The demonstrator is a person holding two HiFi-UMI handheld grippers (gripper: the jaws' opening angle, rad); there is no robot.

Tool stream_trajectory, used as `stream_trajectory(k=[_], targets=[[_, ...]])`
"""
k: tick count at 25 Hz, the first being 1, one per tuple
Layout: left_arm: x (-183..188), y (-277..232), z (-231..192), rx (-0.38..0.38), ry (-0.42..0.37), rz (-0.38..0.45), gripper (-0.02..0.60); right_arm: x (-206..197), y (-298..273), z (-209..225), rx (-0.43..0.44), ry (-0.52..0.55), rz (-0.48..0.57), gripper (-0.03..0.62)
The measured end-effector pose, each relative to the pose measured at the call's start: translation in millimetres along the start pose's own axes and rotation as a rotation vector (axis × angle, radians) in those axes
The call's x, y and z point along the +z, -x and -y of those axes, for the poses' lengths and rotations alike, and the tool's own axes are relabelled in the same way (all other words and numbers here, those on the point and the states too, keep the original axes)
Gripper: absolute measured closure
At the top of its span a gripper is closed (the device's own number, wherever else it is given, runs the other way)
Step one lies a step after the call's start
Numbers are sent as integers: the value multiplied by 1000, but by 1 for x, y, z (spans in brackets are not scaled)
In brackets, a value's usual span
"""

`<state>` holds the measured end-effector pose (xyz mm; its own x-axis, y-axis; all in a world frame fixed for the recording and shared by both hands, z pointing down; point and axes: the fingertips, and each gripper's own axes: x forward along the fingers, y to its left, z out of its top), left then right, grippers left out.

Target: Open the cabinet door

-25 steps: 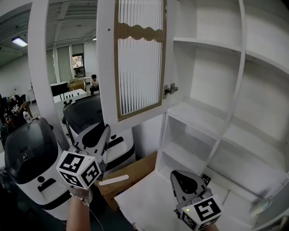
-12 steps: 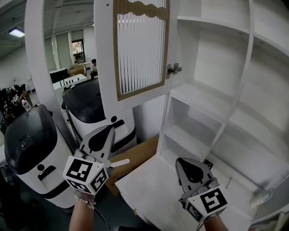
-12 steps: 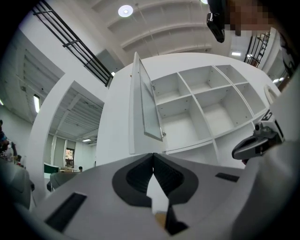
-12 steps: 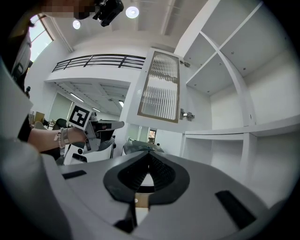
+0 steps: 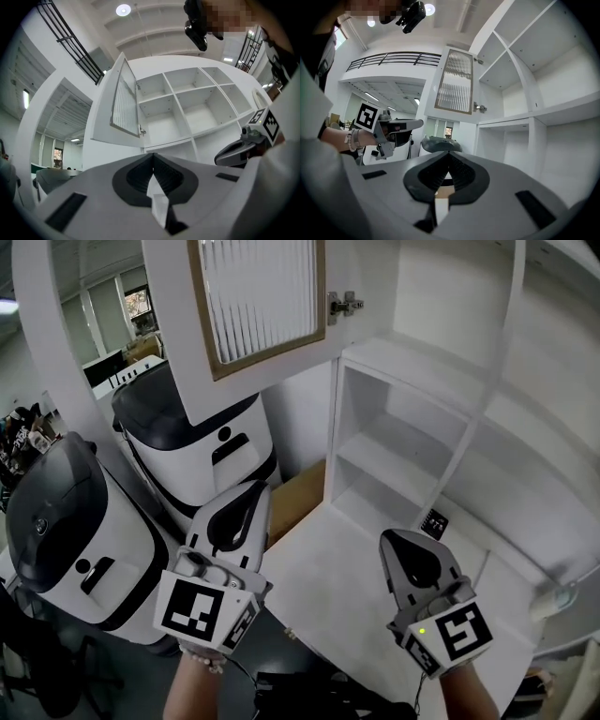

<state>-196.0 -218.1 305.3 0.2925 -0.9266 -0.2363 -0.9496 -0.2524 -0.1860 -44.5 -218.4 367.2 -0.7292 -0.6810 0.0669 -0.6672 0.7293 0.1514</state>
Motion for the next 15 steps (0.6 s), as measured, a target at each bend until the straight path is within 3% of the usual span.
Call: stream_trajectory(k=[4, 15], targets=[[-15, 4, 26, -45, 34, -39, 580, -18, 11, -2, -14, -25, -35, 592], [-45, 13, 76, -113, 98, -123, 580, -38, 38, -3, -68, 35, -24, 592]])
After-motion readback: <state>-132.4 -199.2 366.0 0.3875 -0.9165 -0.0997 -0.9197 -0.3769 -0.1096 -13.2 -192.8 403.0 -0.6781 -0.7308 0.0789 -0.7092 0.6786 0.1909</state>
